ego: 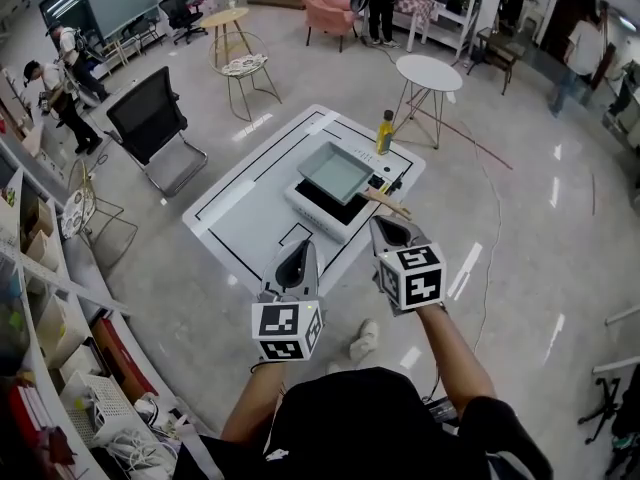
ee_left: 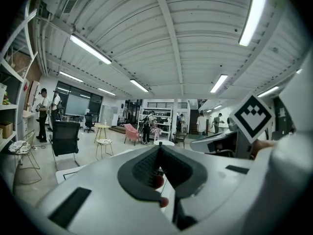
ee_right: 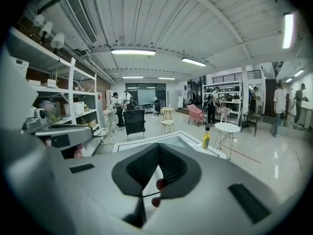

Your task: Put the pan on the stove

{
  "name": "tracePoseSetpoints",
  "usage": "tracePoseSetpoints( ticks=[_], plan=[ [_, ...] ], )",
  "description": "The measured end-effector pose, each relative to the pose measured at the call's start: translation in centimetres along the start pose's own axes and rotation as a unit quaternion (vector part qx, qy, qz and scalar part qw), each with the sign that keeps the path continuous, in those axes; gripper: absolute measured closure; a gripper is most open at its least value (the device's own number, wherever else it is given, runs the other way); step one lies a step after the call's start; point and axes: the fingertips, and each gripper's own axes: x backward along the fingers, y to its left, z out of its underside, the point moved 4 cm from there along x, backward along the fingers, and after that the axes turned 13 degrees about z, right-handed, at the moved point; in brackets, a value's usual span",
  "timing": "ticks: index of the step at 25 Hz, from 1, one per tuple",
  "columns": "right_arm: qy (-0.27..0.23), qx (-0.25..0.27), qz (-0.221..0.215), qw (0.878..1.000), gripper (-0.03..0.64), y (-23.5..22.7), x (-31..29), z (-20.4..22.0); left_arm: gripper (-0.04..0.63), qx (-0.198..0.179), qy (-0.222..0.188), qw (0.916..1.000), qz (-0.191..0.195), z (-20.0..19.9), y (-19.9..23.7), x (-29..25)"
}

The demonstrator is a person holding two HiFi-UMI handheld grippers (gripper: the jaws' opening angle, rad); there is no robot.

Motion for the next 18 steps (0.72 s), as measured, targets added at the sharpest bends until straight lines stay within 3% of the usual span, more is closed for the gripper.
tracePoseSetpoints(
  ticks=[8,18],
  plan=[
    [-0.049,0.002,0.003,0.999,0.615,1.1,2.5,-0.8,0.591,-0.005,-0.009,0.9998,0.016,-0.5,-0.5,1.0],
    [-0.097,0.000,0.024,0.995,0.615,-0.6,4.5,-2.4,0.591,-0.002,-0.020,0.9996,0.021,-1.3,-1.6,0.2]
  ],
)
